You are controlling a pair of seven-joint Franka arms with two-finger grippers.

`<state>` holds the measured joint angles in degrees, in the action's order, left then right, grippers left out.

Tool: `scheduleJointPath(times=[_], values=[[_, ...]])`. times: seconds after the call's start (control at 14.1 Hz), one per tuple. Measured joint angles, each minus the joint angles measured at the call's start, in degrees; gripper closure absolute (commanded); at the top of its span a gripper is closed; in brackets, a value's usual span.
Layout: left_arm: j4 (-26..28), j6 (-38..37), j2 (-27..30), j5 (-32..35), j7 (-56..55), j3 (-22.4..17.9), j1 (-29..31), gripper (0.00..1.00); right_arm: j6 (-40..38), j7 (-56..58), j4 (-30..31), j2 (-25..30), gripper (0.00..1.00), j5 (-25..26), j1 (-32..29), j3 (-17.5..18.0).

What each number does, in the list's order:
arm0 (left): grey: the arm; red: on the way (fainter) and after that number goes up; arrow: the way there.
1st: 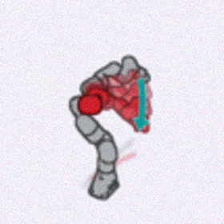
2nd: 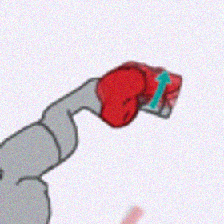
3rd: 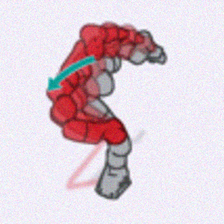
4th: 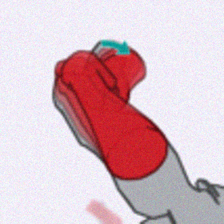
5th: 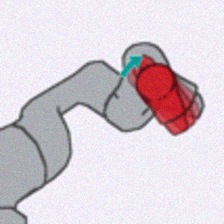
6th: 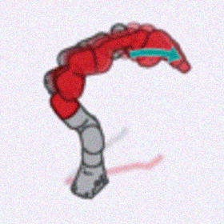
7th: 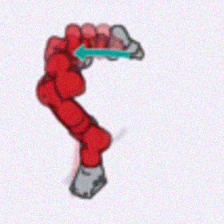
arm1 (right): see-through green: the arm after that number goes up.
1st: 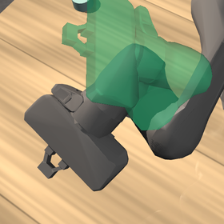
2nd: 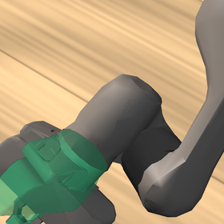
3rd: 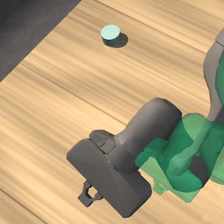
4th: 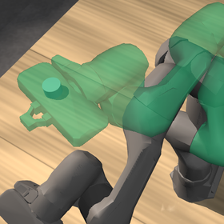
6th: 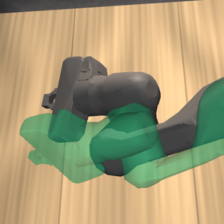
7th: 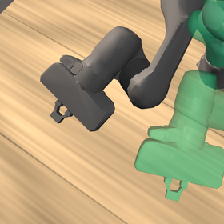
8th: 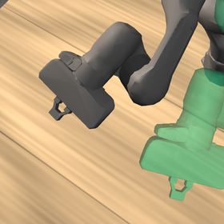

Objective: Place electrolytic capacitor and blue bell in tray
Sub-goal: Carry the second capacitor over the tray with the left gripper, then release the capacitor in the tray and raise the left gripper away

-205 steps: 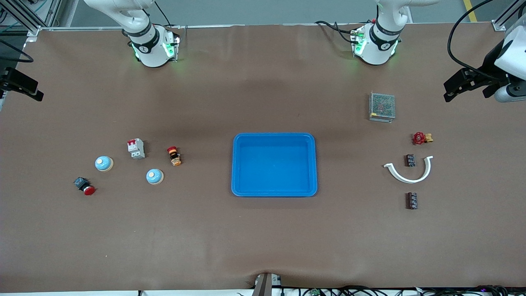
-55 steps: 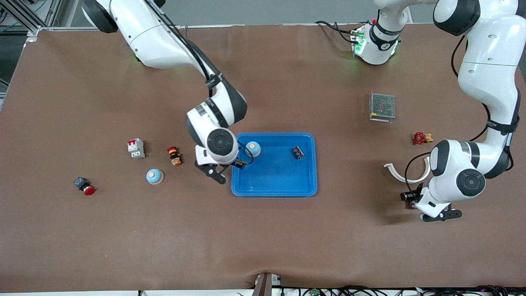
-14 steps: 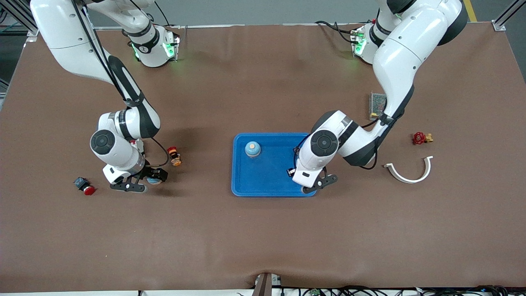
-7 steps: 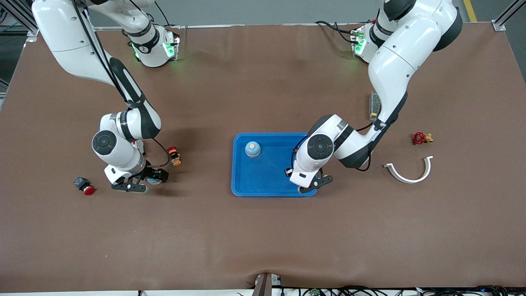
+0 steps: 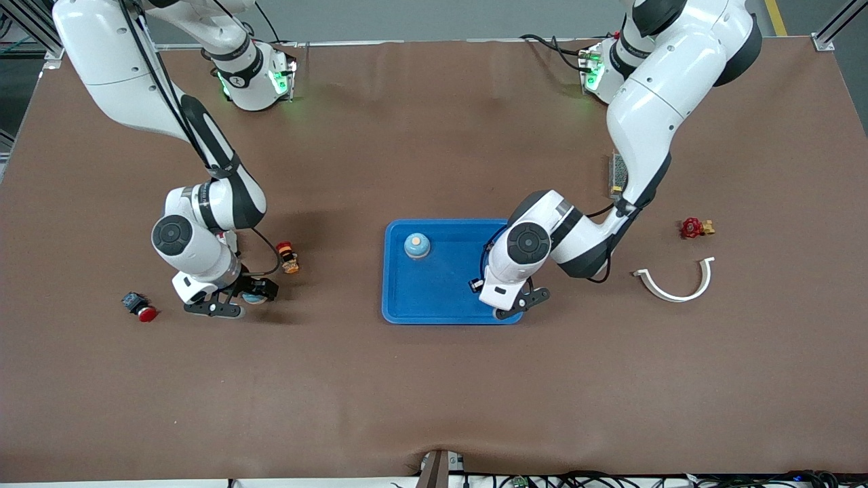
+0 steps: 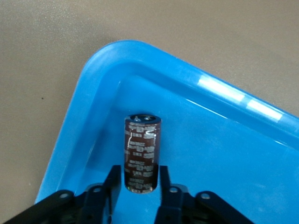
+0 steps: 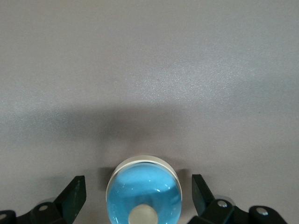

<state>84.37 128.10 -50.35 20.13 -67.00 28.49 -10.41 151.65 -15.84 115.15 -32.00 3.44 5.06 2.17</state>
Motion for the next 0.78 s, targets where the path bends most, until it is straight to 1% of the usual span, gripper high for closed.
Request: scheduleJointPath(times=[0.07, 0.14, 0.21, 0.28, 0.57, 0.78], values=[[-0.12, 0.04, 0.0, 0.0, -0.14, -0.02, 0.0, 0.0, -0.05, 0.0, 0.01, 0.0, 0.4, 0.0, 0.0, 0.0], [-0.34, 0.07, 0.0, 0.0, -0.22, -0.02, 0.01, 0.0, -0.09, 0.0, 0.02, 0.0, 0.62, 0.0, 0.0, 0.0], [-0.63, 0.07, 0.0, 0.0, -0.29, -0.02, 0.02, 0.0, -0.09, 0.0, 0.02, 0.0, 0.89, 0.0, 0.0, -0.01], [-0.97, 0.07, 0.03, 0.0, -0.31, -0.02, 0.05, 0.0, -0.12, -0.01, 0.0, 0.12, 1.0, 0.0, 0.0, -0.03], [-2.21, -0.91, 1.81, 0.0, -0.34, -0.03, 0.5, 0.0, -0.11, -0.01, 0.01, 0.1, 1.0, 0.0, 0.0, -0.03], [-3.88, -6.86, 4.89, 0.0, -0.34, -0.03, 1.48, 0.0, -0.11, -0.01, 0.0, 0.1, 1.0, 0.0, -0.01, -0.03]])
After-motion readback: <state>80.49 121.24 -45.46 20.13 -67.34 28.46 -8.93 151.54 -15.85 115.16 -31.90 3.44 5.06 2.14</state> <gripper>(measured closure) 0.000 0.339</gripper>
